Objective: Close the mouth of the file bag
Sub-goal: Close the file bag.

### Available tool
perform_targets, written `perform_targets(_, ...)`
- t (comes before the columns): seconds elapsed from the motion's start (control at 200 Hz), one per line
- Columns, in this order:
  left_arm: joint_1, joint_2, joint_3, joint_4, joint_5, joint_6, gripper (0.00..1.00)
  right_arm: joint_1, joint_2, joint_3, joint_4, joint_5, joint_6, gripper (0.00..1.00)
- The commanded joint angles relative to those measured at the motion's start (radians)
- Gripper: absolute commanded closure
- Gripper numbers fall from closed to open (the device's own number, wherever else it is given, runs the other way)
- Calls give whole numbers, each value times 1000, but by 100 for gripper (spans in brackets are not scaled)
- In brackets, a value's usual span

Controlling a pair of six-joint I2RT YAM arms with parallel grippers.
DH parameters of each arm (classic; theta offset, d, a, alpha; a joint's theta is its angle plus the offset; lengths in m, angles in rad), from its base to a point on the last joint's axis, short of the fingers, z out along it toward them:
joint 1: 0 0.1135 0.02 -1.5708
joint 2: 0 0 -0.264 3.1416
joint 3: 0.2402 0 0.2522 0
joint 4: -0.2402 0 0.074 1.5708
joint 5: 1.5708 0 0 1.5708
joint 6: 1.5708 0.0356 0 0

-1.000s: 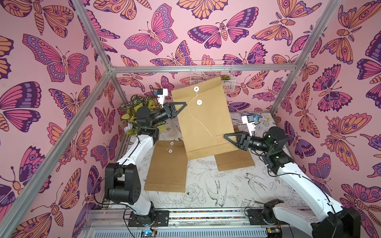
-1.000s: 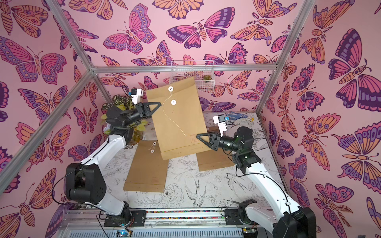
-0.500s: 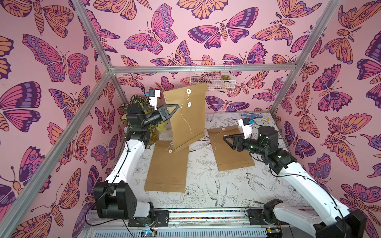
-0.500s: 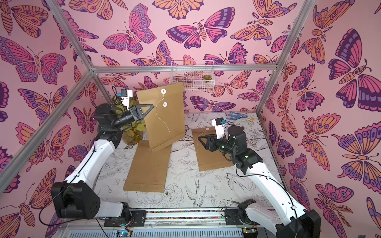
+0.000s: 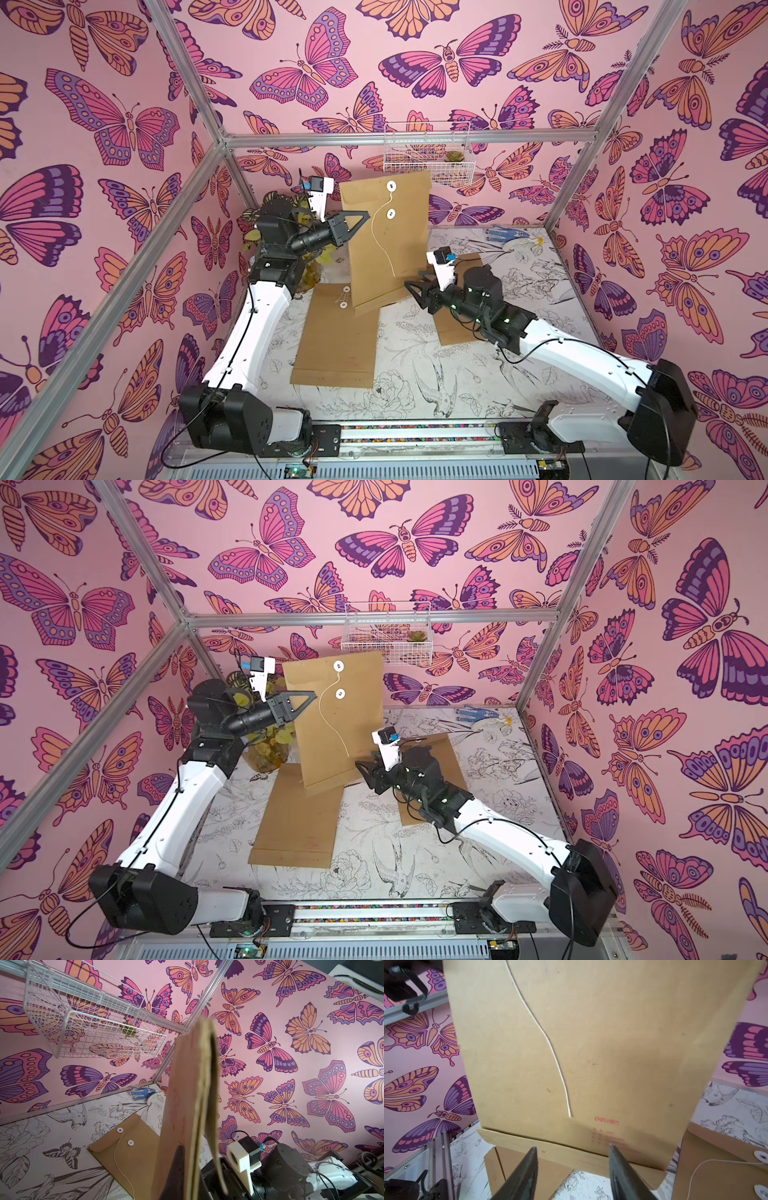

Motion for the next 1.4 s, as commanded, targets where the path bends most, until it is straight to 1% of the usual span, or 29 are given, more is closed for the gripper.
perform_targets(0.0,-29,-32,41,-40,-26,51,100,23,49,38,129,104,-40,45)
perform_targets(0.18,-97,-34,87,-103,-58,105,100,49,148,79,259,187,-36,44)
perform_targets(0.27,-122,-33,110,-146,-72,138,100,61,191,99,307,265,-45,44)
perform_targets(0.416,-146,-38,139,-193,-85,168,100,78,234,125,348,389,-95,55)
perform_targets(0.456,-150,-38,144,-199,-85,171,100,80,238,125,368,394,-107,58)
perform_targets(0.516,-151,-39,149,-209,-90,178,100,83,241,124,377,395,-118,67)
perform_targets(0.556,-150,-39,153,-216,-95,185,100,84,235,121,376,392,-123,69)
perform_targets(0.811,-150,-30,194,-255,-117,215,100,83,187,15,381,425,-99,69)
perform_targets(0.941,-150,-23,215,-258,-119,216,100,77,185,-20,383,427,-82,72)
perform_targets(1.051,-150,-21,232,-262,-119,215,100,49,186,-47,400,410,-60,74)
perform_targets(1.247,-150,-19,237,-266,-119,214,100,34,188,-45,414,388,-71,81)
perform_targets(1.322,-150,-20,235,-266,-120,214,100,35,189,-38,412,380,-70,80)
perform_targets(1.397,-150,-22,235,-267,-121,216,100,34,192,-33,412,374,-70,77)
